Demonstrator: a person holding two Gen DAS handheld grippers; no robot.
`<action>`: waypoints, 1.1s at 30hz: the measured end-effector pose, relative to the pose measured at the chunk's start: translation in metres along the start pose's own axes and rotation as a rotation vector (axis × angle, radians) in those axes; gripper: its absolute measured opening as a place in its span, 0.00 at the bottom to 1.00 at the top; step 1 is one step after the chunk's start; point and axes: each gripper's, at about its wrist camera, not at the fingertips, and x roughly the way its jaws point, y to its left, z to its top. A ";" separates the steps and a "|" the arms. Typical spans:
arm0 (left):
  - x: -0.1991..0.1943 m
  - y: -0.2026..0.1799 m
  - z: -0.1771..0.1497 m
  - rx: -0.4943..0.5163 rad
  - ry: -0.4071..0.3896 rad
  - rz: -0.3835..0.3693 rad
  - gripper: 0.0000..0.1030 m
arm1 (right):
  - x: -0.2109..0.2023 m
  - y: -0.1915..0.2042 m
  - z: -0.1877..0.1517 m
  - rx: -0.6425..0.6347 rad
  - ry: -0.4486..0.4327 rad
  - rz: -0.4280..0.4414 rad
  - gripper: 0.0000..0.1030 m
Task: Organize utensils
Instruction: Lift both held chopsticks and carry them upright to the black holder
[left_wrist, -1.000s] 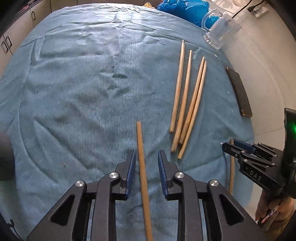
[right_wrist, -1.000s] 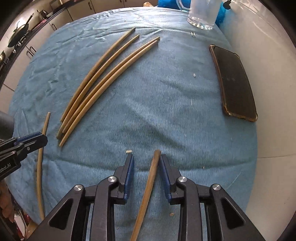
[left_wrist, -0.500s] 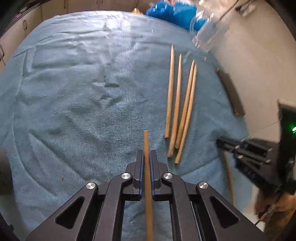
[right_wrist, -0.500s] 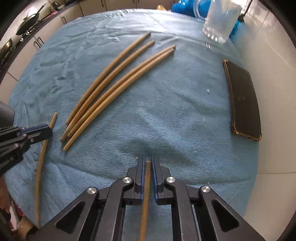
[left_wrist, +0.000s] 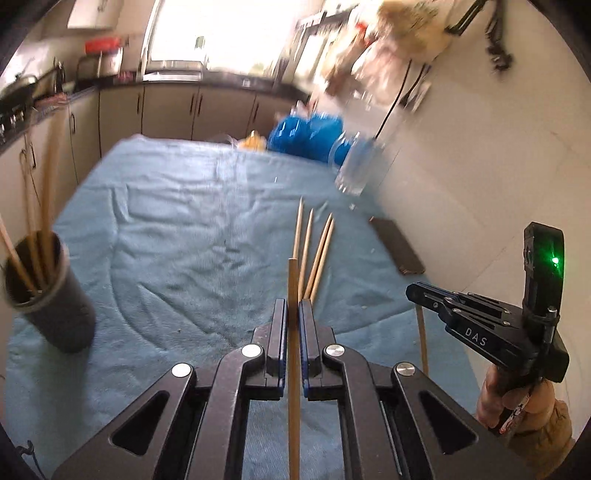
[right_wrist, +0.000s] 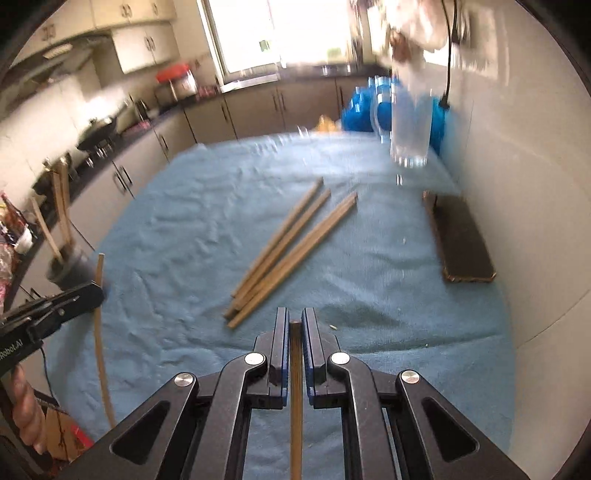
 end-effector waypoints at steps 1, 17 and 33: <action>-0.011 -0.002 -0.003 0.003 -0.025 -0.001 0.05 | -0.011 0.001 -0.001 -0.007 -0.031 -0.001 0.07; -0.125 0.003 -0.012 0.006 -0.311 0.031 0.05 | -0.105 0.049 -0.018 -0.027 -0.321 0.058 0.07; -0.204 0.072 0.006 -0.139 -0.492 0.070 0.05 | -0.114 0.114 0.029 -0.065 -0.439 0.175 0.07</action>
